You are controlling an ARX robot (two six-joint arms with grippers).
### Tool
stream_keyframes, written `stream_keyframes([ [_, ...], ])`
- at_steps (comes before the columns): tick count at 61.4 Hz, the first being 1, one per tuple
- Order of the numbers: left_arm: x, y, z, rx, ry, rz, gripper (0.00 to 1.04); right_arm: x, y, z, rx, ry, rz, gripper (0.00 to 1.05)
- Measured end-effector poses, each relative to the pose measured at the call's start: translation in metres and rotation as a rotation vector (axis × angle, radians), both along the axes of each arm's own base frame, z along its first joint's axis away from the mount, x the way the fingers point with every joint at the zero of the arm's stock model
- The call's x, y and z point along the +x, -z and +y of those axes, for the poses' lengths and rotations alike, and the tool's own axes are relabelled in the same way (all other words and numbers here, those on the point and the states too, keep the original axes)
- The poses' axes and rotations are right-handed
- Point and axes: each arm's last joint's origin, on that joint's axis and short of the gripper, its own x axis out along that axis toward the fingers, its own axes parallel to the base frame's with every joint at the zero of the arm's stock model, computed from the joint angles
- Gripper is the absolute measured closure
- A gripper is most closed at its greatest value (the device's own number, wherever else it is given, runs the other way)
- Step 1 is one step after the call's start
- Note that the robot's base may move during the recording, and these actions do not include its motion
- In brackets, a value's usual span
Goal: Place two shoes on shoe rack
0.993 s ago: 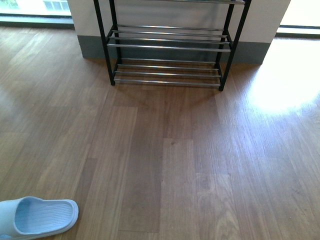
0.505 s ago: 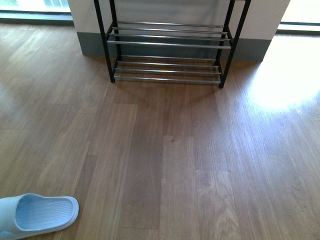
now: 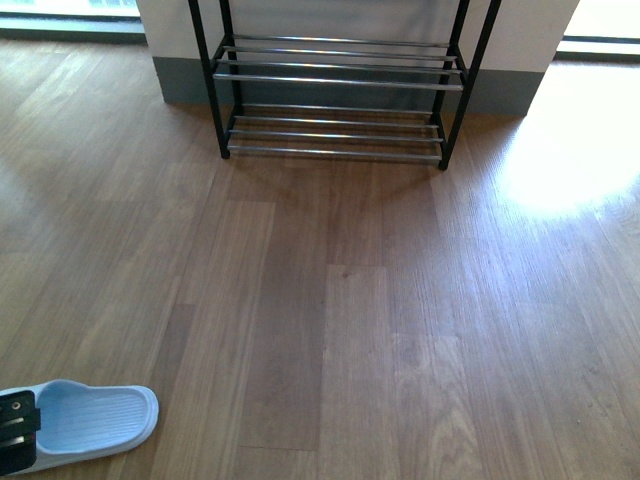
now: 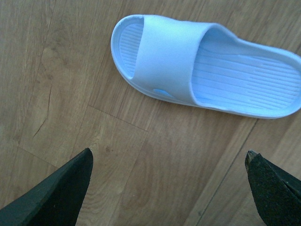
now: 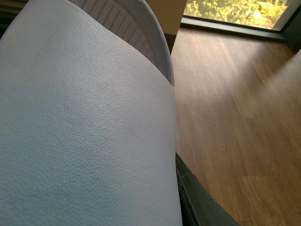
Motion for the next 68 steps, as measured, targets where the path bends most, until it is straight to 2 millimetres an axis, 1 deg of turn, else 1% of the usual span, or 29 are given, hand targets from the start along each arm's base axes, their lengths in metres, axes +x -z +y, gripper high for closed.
stream_keyframes([
  [9, 0.009, 0.027, 0.000, 0.024, -0.002, 0.062, 0.09, 0.000, 0.000, 0.000, 0.000, 0.000, 0.000, 1.03],
  [20, 0.016, 0.055, 0.002, 0.011, -0.031, 0.116, 0.09, 0.000, 0.000, 0.000, 0.000, 0.000, 0.000, 1.03],
  [24, 0.019, 0.069, 0.003, -0.008, -0.095, 0.132, 0.09, 0.000, 0.000, 0.000, 0.000, 0.000, 0.000, 1.03],
  [31, 0.028, 0.086, 0.004, -0.039, -0.183, 0.130, 0.09, 0.000, 0.000, 0.000, 0.000, 0.000, 0.000, 1.03],
  [46, 0.045, 0.101, 0.008, -0.055, -0.289, 0.112, 0.09, 0.000, 0.000, 0.000, 0.000, 0.000, 0.000, 1.03],
  [57, 0.049, 0.112, 0.018, -0.085, -0.437, 0.102, 0.09, 0.000, 0.000, 0.000, 0.000, 0.000, 0.000, 1.03],
  [68, 0.054, 0.118, 0.020, -0.123, -0.503, 0.074, 0.09, 0.000, 0.000, 0.000, 0.000, 0.000, 0.000, 1.03],
])
